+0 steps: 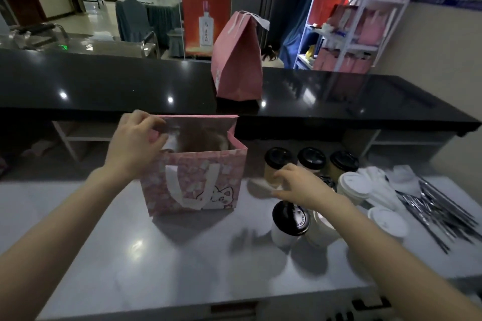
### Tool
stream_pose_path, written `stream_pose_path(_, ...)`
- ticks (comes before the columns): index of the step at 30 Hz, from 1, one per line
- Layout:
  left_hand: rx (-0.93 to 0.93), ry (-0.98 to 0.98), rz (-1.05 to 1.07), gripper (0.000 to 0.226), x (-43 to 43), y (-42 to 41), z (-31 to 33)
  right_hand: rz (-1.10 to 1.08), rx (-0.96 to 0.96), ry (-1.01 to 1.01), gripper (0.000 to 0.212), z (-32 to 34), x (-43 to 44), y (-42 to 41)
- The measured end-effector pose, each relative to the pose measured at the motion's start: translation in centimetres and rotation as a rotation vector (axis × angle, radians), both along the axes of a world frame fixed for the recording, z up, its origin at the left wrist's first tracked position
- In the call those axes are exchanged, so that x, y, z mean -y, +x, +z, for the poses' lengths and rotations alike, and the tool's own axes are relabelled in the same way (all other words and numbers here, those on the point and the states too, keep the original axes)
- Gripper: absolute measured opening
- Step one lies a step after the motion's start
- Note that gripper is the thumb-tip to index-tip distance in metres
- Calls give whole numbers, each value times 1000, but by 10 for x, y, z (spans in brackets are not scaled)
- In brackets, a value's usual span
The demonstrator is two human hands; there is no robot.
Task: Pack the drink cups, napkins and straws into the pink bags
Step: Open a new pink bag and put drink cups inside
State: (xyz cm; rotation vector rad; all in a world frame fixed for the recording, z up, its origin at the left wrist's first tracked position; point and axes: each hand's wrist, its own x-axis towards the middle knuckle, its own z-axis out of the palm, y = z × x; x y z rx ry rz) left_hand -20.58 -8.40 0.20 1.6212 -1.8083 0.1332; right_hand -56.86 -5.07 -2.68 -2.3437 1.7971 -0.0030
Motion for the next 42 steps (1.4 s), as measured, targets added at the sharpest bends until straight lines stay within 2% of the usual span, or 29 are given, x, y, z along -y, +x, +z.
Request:
stream_pose_path(4, 109, 213, -118, 48, 19, 3, 4, 10, -187, 275, 83, -21, -16, -12)
stream_pose_path(8, 171, 298, -195, 61, 20, 5, 4, 32, -240, 320, 97, -31, -21, -13)
stream_pose_path(12, 61, 320, -248, 81, 9, 5, -1, 28, -200, 225, 93, -24, -23, -10)
stream_pose_path(15, 7, 287, -267, 95, -4, 2, -5, 7, -87, 84, 92, 5, -20, -7)
stream_pose_path(22, 79, 411, -255, 124, -18, 1, -17, 37, 155, -298, 93, 117, -4, 11)
stream_pose_path(26, 114, 420, -237, 133, -28, -6, -25, 179, 301, -324, 92, 147, 2, 53)
stream_pose_path(30, 140, 397, -248, 139, -41, -11, -27, 330, 233, -227, 90, 112, 3, 113)
stream_pose_path(34, 242, 354, -178, 142, -50, -7, -27, 334, 66, -241, 89, 56, 5, 146)
stream_pose_path(38, 358, 327, -121, 133, -49, 6, -15, 375, -17, -211, 91, 14, 0, 145)
stream_pose_path(42, 441, 305, -158, 118, -37, 23, 2, 375, -53, -213, 89, 2, -2, 128)
